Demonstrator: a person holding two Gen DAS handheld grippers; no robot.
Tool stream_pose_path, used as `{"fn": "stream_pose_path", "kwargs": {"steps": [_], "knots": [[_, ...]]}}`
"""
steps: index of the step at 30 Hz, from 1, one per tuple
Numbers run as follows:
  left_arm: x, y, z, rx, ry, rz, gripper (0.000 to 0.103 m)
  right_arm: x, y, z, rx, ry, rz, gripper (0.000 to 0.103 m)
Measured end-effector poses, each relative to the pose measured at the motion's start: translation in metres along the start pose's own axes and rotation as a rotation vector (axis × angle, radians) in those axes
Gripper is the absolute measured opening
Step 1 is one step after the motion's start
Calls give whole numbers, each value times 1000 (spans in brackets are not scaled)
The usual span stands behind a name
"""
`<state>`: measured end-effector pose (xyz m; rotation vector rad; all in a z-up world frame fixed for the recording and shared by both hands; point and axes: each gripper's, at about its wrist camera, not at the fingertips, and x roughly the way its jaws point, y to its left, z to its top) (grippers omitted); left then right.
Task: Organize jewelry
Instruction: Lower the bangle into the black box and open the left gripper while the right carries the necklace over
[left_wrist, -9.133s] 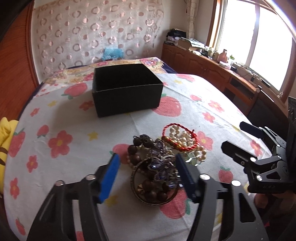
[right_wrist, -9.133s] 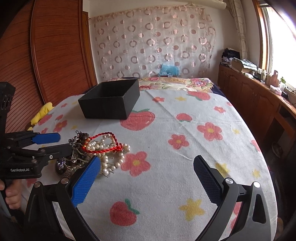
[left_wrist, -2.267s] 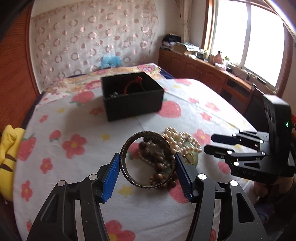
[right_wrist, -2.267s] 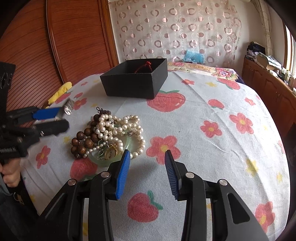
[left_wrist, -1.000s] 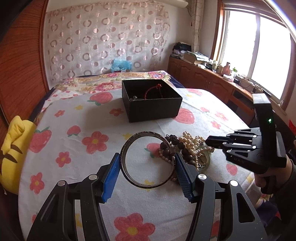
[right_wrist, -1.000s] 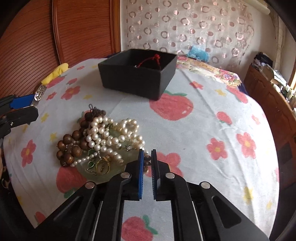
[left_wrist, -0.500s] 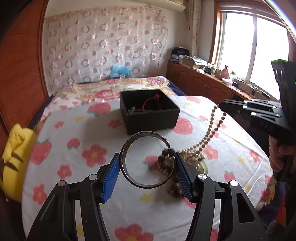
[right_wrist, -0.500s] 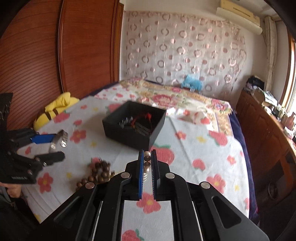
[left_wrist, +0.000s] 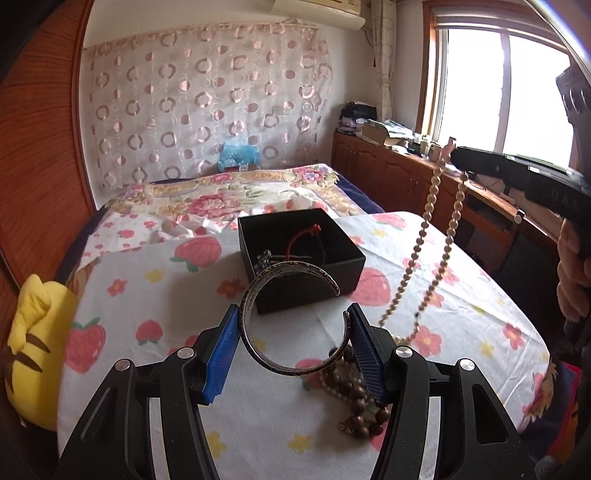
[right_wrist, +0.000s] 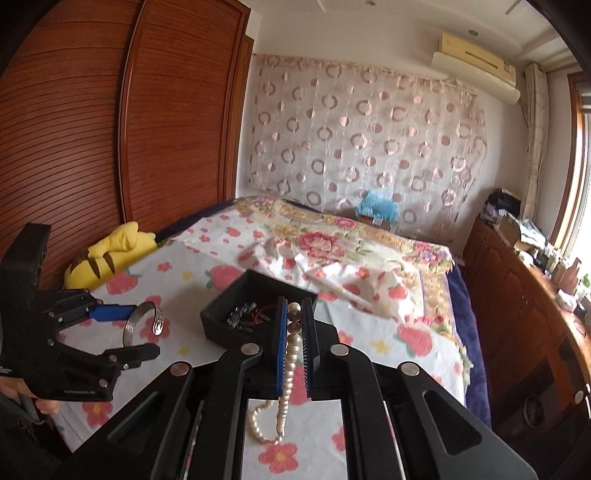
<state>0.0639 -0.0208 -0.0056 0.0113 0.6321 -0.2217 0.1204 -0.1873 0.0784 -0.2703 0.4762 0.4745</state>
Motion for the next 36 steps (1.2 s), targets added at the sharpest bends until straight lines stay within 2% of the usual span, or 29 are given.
{"fn": "stream_pose_path", "kwargs": {"steps": [15, 22, 31, 36], "knots": [[20, 3, 24, 43, -7, 17, 56, 24, -19, 47, 11, -24, -37, 8], [45, 3, 41, 67, 9, 26, 56, 30, -23, 70, 10, -51, -61, 8], [87, 12, 55, 33, 59, 38, 56, 31, -28, 81, 27, -72, -58, 8], [107, 14, 61, 6, 89, 10, 56, 29, -29, 86, 28, -85, -50, 8]]}}
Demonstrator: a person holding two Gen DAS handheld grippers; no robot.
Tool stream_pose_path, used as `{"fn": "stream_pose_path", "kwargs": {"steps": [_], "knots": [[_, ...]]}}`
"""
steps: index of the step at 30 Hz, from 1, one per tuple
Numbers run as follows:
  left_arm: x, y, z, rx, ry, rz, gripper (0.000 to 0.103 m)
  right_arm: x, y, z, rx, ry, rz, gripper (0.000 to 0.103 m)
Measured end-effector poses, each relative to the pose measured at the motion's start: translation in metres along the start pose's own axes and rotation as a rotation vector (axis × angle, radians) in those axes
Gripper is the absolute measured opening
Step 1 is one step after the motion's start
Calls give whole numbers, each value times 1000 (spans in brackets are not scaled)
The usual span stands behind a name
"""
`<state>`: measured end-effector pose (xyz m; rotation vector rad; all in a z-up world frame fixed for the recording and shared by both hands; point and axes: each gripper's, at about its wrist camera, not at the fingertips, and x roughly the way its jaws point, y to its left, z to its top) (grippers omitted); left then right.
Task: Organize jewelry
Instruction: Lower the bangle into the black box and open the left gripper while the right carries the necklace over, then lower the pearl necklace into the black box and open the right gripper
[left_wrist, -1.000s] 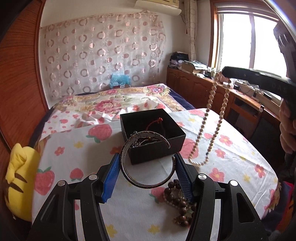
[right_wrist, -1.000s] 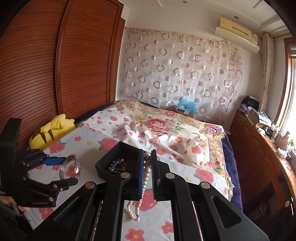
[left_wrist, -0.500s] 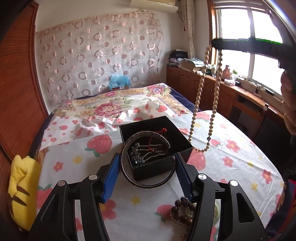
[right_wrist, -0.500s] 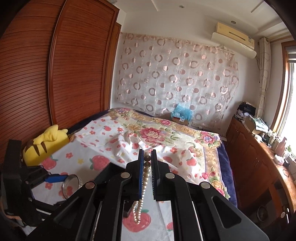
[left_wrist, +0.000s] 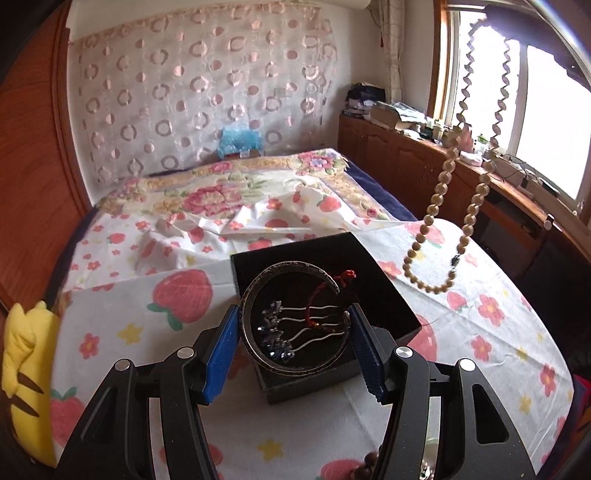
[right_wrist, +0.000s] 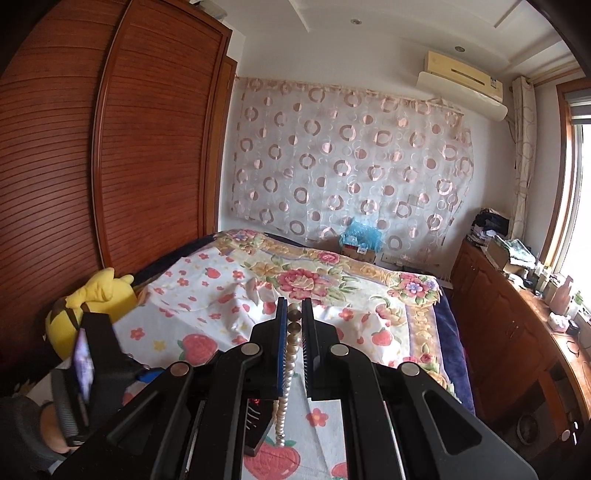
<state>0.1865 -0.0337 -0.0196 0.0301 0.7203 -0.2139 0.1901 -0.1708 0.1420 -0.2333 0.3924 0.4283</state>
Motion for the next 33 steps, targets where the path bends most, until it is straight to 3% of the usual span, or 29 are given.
{"fn": "stream_pose_path", "kwargs": {"steps": [5, 12, 23, 28, 33], "knots": [[19, 0, 1, -5, 33, -1, 56, 4, 0, 0, 8, 10, 11, 8], [21, -3, 6, 10, 19, 5, 58, 13, 2, 0, -7, 30, 6, 8], [-18, 15, -1, -14, -33, 35, 59, 22, 5, 13, -3, 15, 22, 8], [-38, 23, -9, -22, -59, 43, 65, 28, 7, 17, -8, 18, 16, 9], [-52, 29, -17, -34, -74, 36, 65, 54, 9, 8, 4, 83, 30, 9]]}}
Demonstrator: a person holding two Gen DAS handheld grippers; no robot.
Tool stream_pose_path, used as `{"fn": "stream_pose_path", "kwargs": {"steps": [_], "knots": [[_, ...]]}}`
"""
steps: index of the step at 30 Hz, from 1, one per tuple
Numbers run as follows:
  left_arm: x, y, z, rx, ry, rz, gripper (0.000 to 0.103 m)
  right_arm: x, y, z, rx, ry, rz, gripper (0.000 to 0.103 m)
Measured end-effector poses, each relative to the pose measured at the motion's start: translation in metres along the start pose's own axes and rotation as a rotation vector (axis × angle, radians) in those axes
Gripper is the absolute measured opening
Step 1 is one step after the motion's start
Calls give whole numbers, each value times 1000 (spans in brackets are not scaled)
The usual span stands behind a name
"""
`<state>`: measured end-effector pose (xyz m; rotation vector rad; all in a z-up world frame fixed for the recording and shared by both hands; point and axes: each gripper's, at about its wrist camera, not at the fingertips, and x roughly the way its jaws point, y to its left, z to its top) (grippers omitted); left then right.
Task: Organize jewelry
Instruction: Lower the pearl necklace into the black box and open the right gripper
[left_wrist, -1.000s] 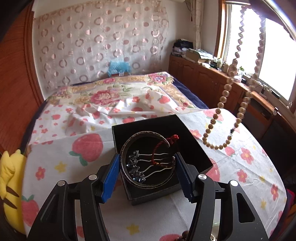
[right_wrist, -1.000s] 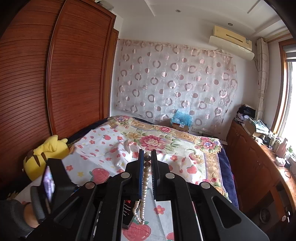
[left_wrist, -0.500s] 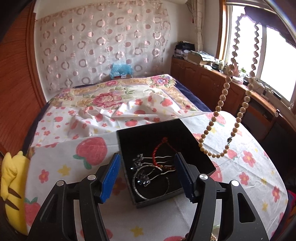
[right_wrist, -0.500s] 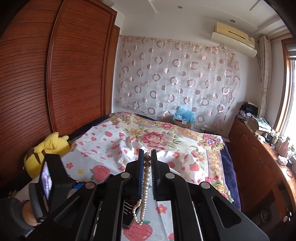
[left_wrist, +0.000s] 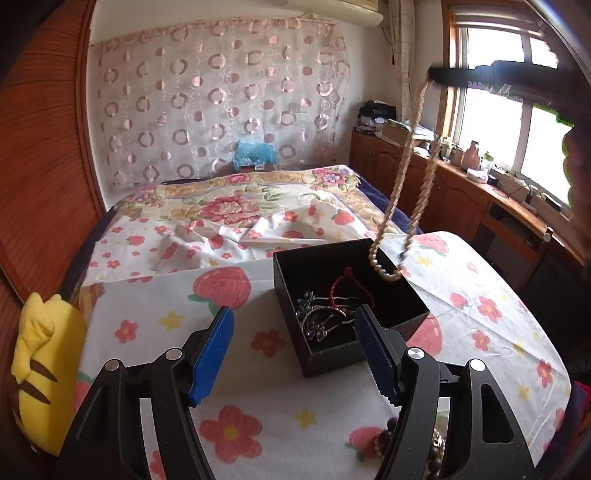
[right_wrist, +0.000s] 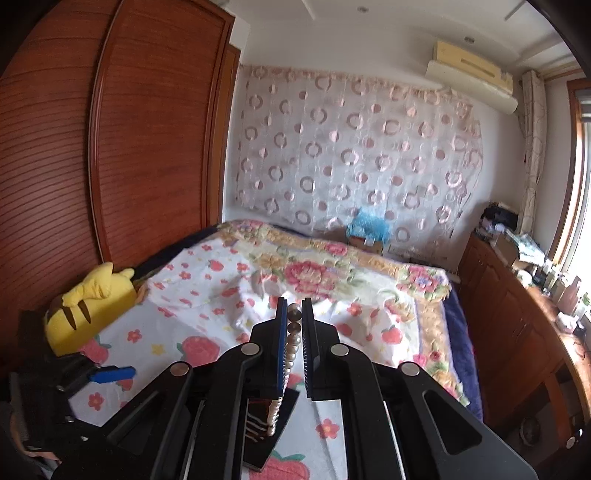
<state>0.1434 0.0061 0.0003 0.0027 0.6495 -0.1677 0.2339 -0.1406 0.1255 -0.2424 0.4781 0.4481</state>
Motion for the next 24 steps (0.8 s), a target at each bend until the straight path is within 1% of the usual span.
{"fn": "stream_pose_path", "kwargs": {"steps": [7, 10, 15, 18, 19, 20, 21, 22, 24], "knots": [[-11, 5, -11, 1, -3, 1, 65, 46, 5, -27, 21, 109, 22, 9], [-13, 5, -16, -1, 4, -8, 65, 58, 9, -42, 35, 148, 37, 9], [-17, 4, -29, -6, 22, -23, 65, 66, 13, -58, 35, 179, 45, 9], [-17, 0, -37, 1, 34, -23, 65, 65, 14, -65, 29, 180, 50, 10], [-17, -2, -40, 5, 37, -22, 65, 63, 14, -69, 32, 177, 56, 13], [-17, -3, -42, 6, 42, -25, 65, 60, 12, -73, 40, 175, 63, 20], [-17, -4, -45, 9, 47, -30, 65, 57, 10, -74, 46, 171, 68, 23], [-17, -5, -47, 10, 51, -32, 65, 53, 10, -79, 52, 165, 75, 25], [-17, -7, -49, 16, 57, -39, 65, 46, 11, -88, 55, 160, 83, 25]]}}
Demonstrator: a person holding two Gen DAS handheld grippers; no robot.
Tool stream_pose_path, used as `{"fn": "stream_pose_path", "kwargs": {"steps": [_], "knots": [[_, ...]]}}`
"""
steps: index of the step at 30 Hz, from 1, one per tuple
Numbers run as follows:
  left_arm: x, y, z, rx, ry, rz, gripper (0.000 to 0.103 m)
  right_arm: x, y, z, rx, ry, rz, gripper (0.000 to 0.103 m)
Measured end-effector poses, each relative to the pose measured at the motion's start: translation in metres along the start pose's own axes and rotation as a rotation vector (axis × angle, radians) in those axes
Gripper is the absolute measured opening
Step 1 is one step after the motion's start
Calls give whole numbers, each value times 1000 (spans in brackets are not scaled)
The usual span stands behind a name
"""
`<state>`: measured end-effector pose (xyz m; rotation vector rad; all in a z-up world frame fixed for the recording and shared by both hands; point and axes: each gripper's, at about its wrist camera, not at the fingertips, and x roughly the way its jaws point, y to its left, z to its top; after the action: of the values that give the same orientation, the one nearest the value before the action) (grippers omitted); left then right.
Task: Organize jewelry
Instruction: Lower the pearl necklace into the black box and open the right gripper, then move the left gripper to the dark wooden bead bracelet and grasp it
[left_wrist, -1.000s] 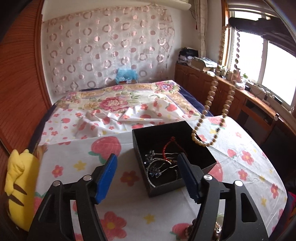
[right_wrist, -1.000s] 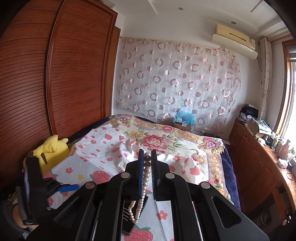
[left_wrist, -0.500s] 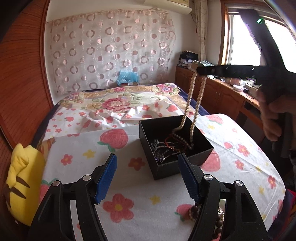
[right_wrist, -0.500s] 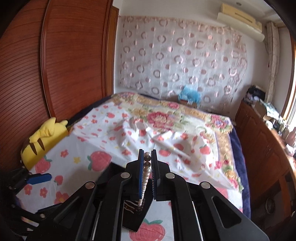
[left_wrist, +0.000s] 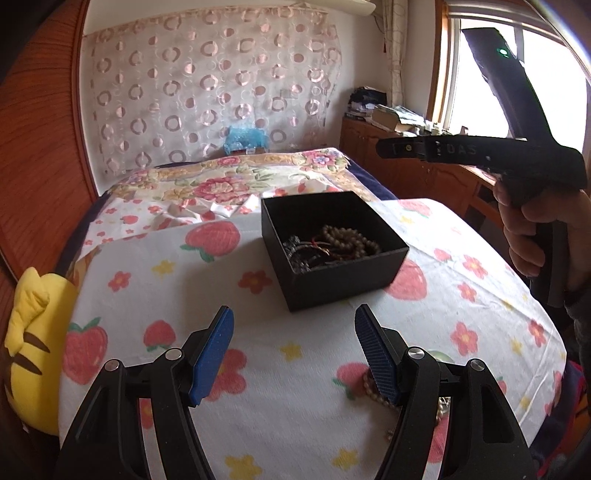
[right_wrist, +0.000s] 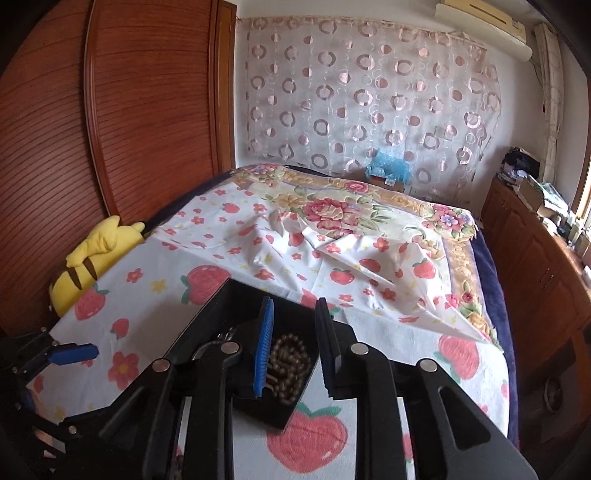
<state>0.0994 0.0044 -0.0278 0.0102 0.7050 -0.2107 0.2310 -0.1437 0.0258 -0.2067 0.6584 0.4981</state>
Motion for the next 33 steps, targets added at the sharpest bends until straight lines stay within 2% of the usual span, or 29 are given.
{"fn": "stream_pose_path", "kwargs": {"steps": [12, 17, 21, 24, 26, 33], "knots": [[1, -22, -21, 40, 46, -49, 65, -38, 13, -97, 68, 30, 65, 26], [6, -33, -24, 68, 67, -69, 64, -42, 16, -130, 83, 51, 52, 29], [11, -40, -27, 75, 92, -97, 56, -47, 13, -151, 117, 58, 37, 30], [17, -44, -30, 79, 119, -113, 44, -51, 14, -160, 118, 62, 36, 31], [22, -48, -34, 85, 148, -139, 36, -56, 16, -166, 117, 61, 43, 37], [34, -61, -34, 106, 188, -143, 31, -72, 24, -180, 100, 24, 60, 40]]}}
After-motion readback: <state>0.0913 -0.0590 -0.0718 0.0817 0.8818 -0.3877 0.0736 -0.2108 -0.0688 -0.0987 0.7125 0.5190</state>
